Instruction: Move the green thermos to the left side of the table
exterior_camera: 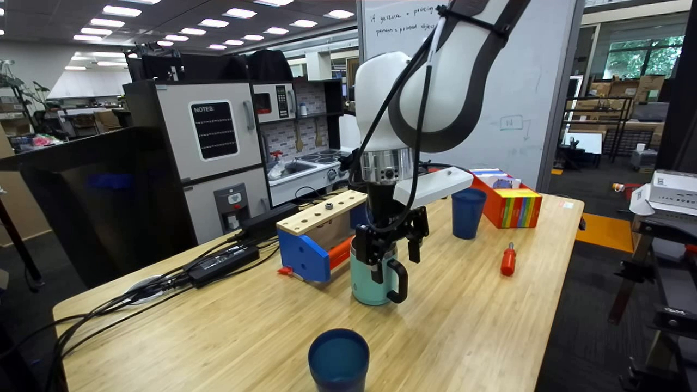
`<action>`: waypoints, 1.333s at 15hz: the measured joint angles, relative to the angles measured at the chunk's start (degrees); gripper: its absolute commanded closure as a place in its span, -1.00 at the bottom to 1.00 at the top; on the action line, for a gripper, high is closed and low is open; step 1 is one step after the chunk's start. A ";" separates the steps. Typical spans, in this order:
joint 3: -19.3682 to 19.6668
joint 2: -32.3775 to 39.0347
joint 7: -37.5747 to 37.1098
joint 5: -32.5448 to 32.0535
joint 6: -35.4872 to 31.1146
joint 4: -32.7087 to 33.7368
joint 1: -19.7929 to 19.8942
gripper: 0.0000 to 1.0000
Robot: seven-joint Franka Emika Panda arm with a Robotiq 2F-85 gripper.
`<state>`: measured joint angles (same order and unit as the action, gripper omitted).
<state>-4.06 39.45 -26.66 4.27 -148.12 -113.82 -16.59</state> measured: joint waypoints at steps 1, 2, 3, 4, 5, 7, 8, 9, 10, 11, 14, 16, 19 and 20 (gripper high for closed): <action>0.00 0.06 0.00 0.00 0.00 -0.01 -0.01 -1.00; 0.00 0.12 0.00 0.00 0.00 -0.05 -0.02 -1.00; 0.00 0.17 0.00 0.00 0.00 -0.09 -0.02 -1.00; 0.00 0.18 0.00 0.00 -0.01 -0.11 -0.02 -1.00; 0.00 0.17 0.00 0.00 -0.05 -0.10 -0.02 -1.00; 0.00 0.17 0.00 0.00 -0.05 -0.10 -0.03 -1.00; 0.00 0.17 0.00 0.00 -0.05 -0.10 -0.03 -1.00; 0.00 0.17 0.00 0.00 -0.05 -0.09 -0.03 -1.00; 0.00 0.17 0.00 0.00 -0.05 -0.10 -0.03 -1.00; 0.00 0.17 0.00 0.00 -0.05 -0.10 -0.03 -1.00; -0.03 -0.59 -0.63 1.19 -0.12 -2.82 -0.11 -1.00; -0.08 -3.42 -1.50 4.30 -2.81 -11.22 -0.13 -1.00; -0.58 -8.83 -1.31 9.83 -5.96 -24.78 0.67 -1.00; -1.30 -10.70 -0.61 11.93 -7.71 -29.63 1.44 -1.00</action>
<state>-5.36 28.75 -27.27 16.20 -155.83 -143.45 -15.16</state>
